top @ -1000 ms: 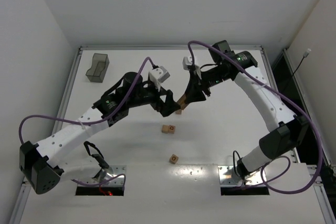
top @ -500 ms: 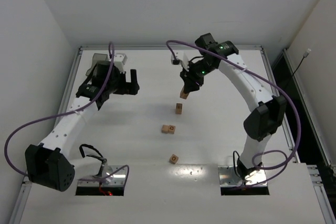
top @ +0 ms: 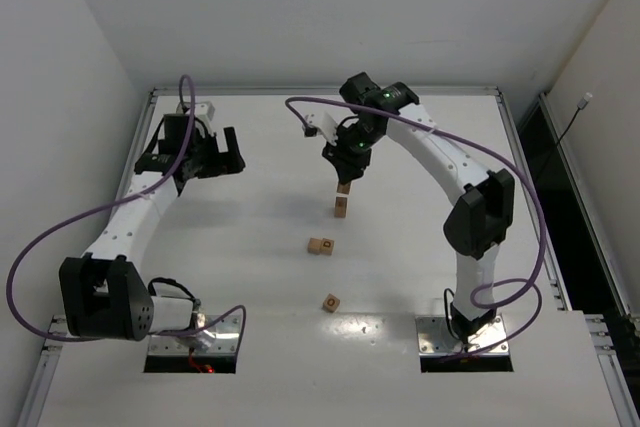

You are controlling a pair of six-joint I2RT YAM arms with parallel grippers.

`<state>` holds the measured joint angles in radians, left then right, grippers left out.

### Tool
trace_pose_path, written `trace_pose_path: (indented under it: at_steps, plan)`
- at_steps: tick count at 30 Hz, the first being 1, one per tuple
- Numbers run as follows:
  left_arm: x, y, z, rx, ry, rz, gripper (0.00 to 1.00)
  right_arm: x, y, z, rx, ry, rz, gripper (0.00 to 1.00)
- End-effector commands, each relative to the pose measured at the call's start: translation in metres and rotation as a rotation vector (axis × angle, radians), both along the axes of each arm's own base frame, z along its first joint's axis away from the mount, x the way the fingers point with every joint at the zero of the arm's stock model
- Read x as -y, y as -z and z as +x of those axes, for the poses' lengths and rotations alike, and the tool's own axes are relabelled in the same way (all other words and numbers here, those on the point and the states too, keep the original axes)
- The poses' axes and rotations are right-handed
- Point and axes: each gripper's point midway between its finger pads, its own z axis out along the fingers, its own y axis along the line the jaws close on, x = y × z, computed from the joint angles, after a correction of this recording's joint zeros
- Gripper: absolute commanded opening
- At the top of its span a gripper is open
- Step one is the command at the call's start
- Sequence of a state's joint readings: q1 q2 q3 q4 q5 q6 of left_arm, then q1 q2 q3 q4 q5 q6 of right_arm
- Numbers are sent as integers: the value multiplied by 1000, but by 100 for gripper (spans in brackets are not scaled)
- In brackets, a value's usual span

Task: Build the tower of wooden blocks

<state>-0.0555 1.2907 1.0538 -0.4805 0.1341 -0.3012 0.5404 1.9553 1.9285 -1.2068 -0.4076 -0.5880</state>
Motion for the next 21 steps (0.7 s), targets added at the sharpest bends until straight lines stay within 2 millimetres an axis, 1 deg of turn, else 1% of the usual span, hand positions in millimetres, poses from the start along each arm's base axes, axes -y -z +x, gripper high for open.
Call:
trace_pose_path:
  at_steps: [1,2,3,4,6,7,8,9,10,12,13,14,15,16,17,18,20,21]
  plan:
    - [0,-25,17,67,-7,-48,99,-3,4,5,11,12,-16,0]
    - [-3,-25,17,67,-10,-55,99,-3,3,9,36,17,-15,0]
    - [-6,-29,19,77,-18,-55,99,-4,7,10,36,17,-15,0]
    - [-6,-26,20,68,-19,-55,99,-3,7,9,56,17,-3,0]
    - [-6,-26,22,67,-19,-55,99,-3,17,4,49,23,-16,0]
    - [-6,-26,22,66,-24,-62,99,-2,20,6,50,34,-22,0]
    - [-4,-27,22,65,-17,-68,99,-4,18,8,72,35,-8,0]
    - [-4,-27,22,65,-17,-68,99,-6,20,4,65,24,-12,0]
    - [-4,-27,22,65,-17,-68,99,-7,20,5,72,24,-7,0]
    - [-4,-28,23,75,-17,-68,99,-7,25,4,66,24,-11,0]
    - [-4,-28,23,75,-17,-68,99,-10,28,2,67,15,-10,0]
    - [-3,-28,23,74,-10,-74,99,-9,27,4,82,19,-14,0]
    - [-3,-25,24,65,-10,-74,99,-8,30,4,80,19,-16,0]
    - [-3,-25,24,65,-10,-74,99,-13,29,4,91,11,-8,0]
    - [-3,-25,24,65,-10,-74,99,-12,32,2,82,10,-13,0]
    - [-1,-21,22,56,-2,-80,99,-14,31,3,86,7,-1,0]
    - [-1,-21,22,55,-2,-80,99,-15,30,1,91,-5,11,0]
    - [-1,-20,24,55,-2,-80,99,-14,33,0,83,-5,6,0]
